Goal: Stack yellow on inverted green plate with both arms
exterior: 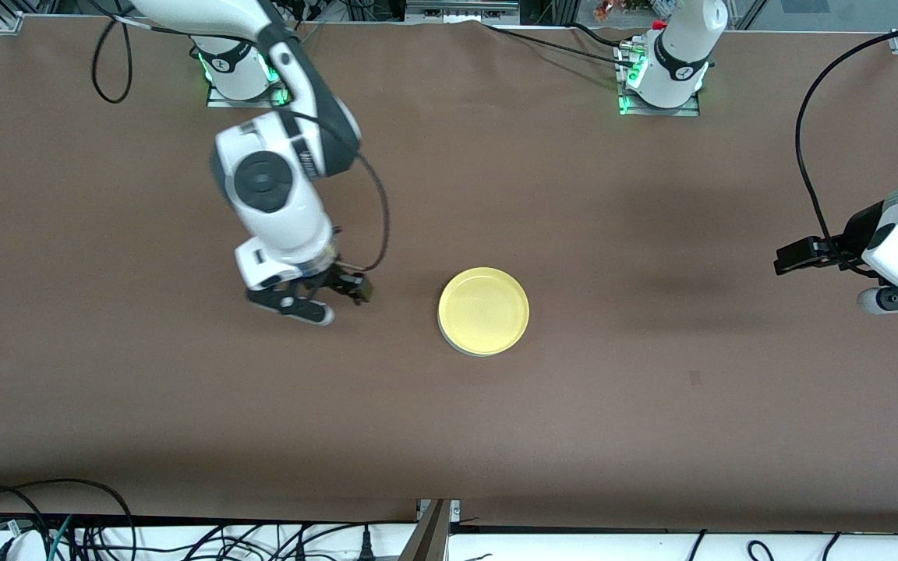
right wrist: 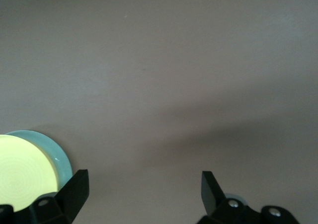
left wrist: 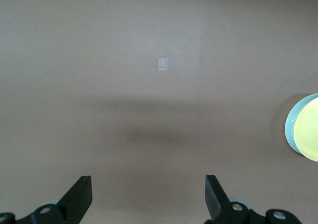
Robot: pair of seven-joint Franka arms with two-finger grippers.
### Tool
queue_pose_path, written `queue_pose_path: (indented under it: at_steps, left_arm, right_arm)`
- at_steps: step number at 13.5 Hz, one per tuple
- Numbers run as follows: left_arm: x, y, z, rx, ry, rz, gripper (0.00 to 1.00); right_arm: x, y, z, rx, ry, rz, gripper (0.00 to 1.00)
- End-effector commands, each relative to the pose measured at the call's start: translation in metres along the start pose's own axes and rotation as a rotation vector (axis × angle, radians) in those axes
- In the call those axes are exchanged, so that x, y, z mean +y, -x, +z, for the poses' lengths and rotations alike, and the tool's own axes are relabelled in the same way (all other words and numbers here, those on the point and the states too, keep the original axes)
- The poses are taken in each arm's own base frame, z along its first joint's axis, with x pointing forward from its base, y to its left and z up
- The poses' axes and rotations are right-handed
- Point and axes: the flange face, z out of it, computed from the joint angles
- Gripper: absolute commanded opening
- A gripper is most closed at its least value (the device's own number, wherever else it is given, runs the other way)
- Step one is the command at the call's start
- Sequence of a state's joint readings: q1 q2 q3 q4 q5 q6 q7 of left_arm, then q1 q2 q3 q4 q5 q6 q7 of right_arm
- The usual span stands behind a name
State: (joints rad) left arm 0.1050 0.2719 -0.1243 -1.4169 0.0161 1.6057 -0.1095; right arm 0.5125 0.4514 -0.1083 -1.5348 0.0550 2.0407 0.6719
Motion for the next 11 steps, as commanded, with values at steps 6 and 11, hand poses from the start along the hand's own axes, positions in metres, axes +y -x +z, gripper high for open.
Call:
queue_pose_path:
  at_steps: [6,11]
  left_arm:
    - [0.0,-0.004,-0.005,0.008,0.005,0.021,1.0]
    - [0.0,-0.004,-0.005,0.008,0.005,0.021,1.0]
  right_arm:
    - [0.222,-0.068,-0.104,-0.068,-0.011,-0.227,1.0]
    - [0.299,-0.03,-0.177,-0.057,0.045,-0.241,1.0]
